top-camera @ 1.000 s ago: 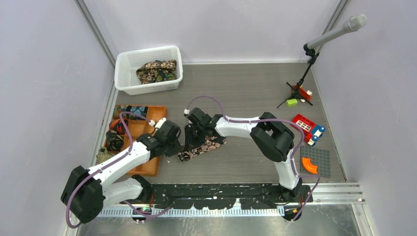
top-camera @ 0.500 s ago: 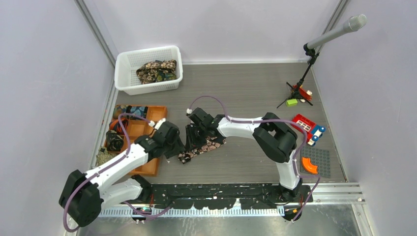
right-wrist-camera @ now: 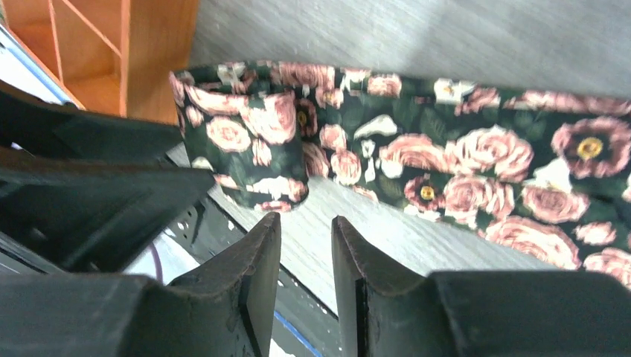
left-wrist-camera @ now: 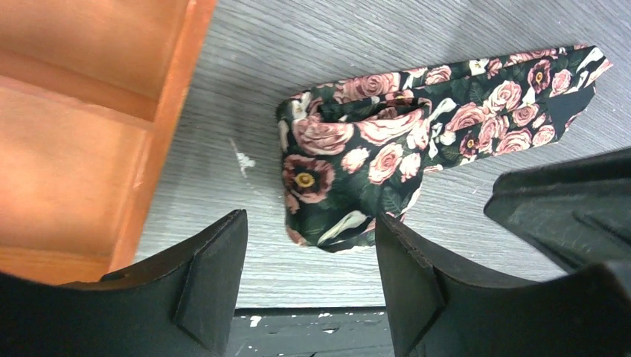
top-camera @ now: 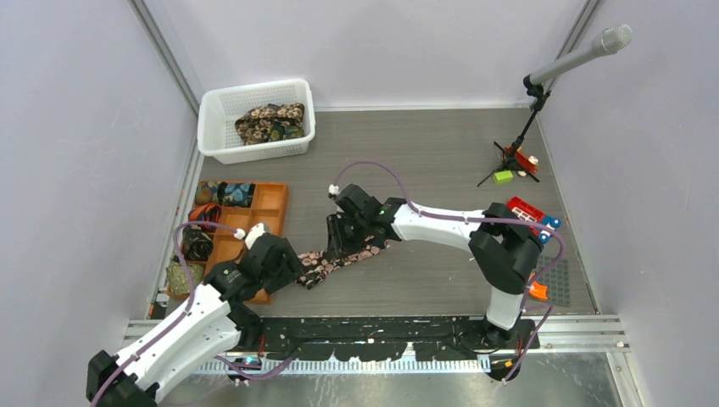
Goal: Roll the ties
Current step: Roll the tie at the center of the board.
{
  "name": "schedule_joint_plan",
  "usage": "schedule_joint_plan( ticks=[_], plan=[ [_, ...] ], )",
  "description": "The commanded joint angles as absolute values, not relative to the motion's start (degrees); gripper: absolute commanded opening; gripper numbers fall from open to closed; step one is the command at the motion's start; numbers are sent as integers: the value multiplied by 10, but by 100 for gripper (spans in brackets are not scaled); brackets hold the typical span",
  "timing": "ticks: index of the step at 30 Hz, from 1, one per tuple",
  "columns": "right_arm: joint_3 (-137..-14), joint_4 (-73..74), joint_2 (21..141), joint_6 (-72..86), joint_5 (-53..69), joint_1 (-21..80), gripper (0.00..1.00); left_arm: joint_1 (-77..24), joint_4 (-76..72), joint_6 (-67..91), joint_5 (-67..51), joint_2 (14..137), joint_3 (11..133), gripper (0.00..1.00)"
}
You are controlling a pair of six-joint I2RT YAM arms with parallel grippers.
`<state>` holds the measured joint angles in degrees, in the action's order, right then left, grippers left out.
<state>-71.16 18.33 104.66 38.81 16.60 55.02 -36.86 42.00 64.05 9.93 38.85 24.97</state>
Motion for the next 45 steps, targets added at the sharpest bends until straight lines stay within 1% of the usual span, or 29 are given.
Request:
schedule_joint_plan(
  ticks=[1, 3, 8, 16, 20, 23, 28, 34, 40, 45],
  plan=[
    [-672, 184, 997, 381, 132, 594, 36, -370, 490, 620, 154, 355, 275, 66],
    [-652, 170, 991, 387, 120, 617, 35, -370, 490, 600, 169, 362, 295, 66],
    [-607, 111, 996, 425, 91, 656, 30, -364, 472, 528, 190, 461, 375, 61],
    [-585, 31, 1028, 448, 10, 699, 18, -267, 425, 398, 79, 681, 482, 47],
    [-578, -15, 1040, 453, 2, 706, 10, -252, 420, 366, 54, 768, 516, 45],
    [-581, -31, 1054, 452, -19, 709, 7, -247, 428, 356, 44, 820, 536, 44],
    [-581, -53, 1068, 452, -29, 711, 3, -244, 435, 352, 33, 857, 545, 43],
    [-584, -70, 1078, 452, -59, 711, 0, -244, 445, 366, 22, 861, 528, 43],
    [-588, -96, 1087, 455, -78, 712, 0, -244, 429, 396, -20, 855, 498, 42],
    [-590, -108, 1081, 464, -113, 712, 0, -244, 423, 436, -28, 844, 477, 42]
  ],
)
